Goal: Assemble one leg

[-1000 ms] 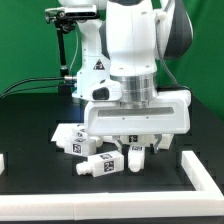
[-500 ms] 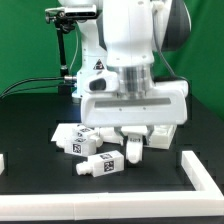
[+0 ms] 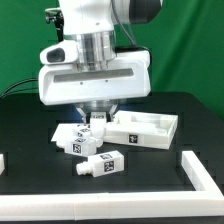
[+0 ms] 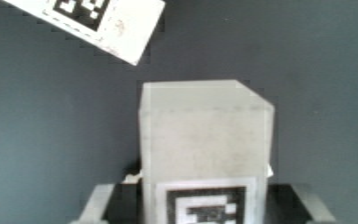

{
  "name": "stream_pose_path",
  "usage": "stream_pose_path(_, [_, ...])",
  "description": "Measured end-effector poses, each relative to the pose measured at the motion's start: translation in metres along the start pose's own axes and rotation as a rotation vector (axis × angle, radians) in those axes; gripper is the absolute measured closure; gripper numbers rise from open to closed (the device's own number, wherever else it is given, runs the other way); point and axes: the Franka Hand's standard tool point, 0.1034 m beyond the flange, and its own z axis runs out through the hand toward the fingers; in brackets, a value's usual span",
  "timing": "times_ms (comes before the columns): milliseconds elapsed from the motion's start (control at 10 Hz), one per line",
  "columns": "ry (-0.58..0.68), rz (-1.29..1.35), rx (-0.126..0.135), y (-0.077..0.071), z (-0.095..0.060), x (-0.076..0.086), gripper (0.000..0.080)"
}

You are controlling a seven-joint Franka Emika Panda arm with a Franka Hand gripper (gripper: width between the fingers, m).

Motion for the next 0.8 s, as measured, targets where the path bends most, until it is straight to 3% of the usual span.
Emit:
stream_pose_path(300, [-0.002, -0.035, 0.002, 0.005, 0.002, -0.002, 0.0519])
stream_pose_path(400, [-0.005, -0.073, 0.007, 0.021, 0.003, -0.006, 0.0519])
stream_pose_path(600, [0.001, -0.161, 0.009, 0.072, 0.001, -0.013, 0.0519])
stream_pose_path(800, [0.012, -0.22, -0.019, 0.118, 0.013, -0.03, 0.0519])
